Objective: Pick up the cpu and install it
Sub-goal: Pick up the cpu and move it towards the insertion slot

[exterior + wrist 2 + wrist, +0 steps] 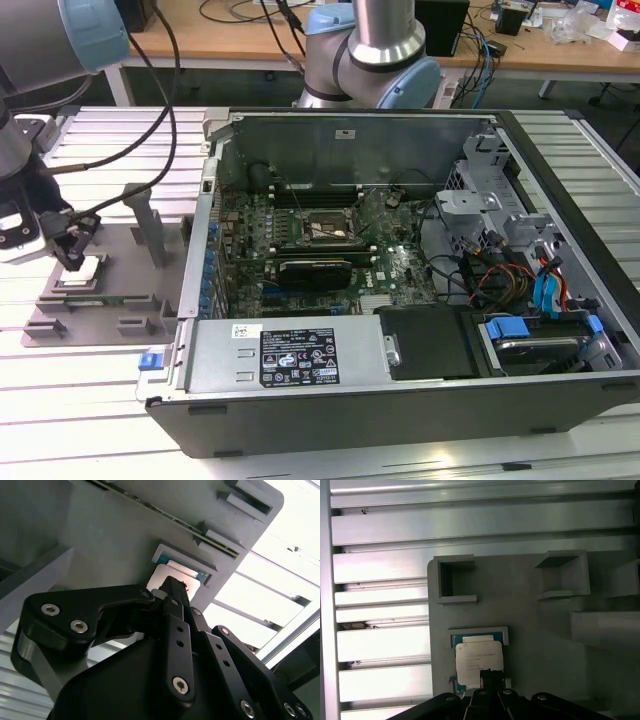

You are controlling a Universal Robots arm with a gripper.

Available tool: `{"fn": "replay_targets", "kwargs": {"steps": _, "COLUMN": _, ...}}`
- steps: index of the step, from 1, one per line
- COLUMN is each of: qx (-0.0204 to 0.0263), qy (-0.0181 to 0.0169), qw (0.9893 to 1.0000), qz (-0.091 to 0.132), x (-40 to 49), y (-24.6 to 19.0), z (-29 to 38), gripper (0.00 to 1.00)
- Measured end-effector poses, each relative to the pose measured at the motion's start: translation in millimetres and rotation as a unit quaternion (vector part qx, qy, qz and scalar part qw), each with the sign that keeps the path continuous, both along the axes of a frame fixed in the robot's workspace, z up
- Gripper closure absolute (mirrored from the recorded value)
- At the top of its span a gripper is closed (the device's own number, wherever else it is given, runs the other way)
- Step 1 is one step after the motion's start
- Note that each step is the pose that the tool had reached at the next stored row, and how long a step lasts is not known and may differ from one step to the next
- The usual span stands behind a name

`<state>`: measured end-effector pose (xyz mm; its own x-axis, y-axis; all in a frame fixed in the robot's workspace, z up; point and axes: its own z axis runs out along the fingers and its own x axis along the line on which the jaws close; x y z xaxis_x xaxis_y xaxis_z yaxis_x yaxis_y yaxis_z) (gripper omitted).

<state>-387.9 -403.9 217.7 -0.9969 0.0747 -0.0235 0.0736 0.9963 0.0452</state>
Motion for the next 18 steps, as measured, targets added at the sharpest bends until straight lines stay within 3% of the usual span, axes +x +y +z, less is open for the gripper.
{"fn": "replay_targets", "kwargs": {"steps": 7, "qx": 0.0000, "qy": 0.0000, "qw": 1.0000, "qz": 0.000, "x": -0.1, "y": -0.2, "z": -1.8, "gripper": 0.89}}
{"fn": "replay_targets", "kwargs": {"steps": 10, "qx": 0.0000, "qy": 0.0000, "qw": 1.0000, "qz": 0.000, "x": -0.1, "y": -0.2, "z": -1.9, "gripper": 0.71}}
{"fn": "replay_targets", "kwargs": {"steps": 12, "qx": 0.0000, "qy": 0.0000, "qw": 1.0000, "qz": 0.000, "x": -0.1, "y": -0.2, "z": -2.0, "gripper": 0.52}}
{"fn": "replay_targets", "kwargs": {"steps": 14, "qx": 0.0000, "qy": 0.0000, "qw": 1.0000, "qz": 0.000, "x": -0.1, "y": -0.2, "z": -2.1, "gripper": 0.46}}
{"fn": "replay_targets", "kwargs": {"steps": 15, "qx": 0.0000, "qy": 0.0000, "qw": 1.0000, "qz": 0.000, "x": -0.1, "y": -0.2, "z": -2.2, "gripper": 0.34}}
{"fn": "replay_targets", "kwargs": {"steps": 18, "qx": 0.0000, "qy": -0.0001, "qw": 1.0000, "qz": 0.000, "x": -0.1, "y": -0.2, "z": -2.6, "gripper": 0.28}}
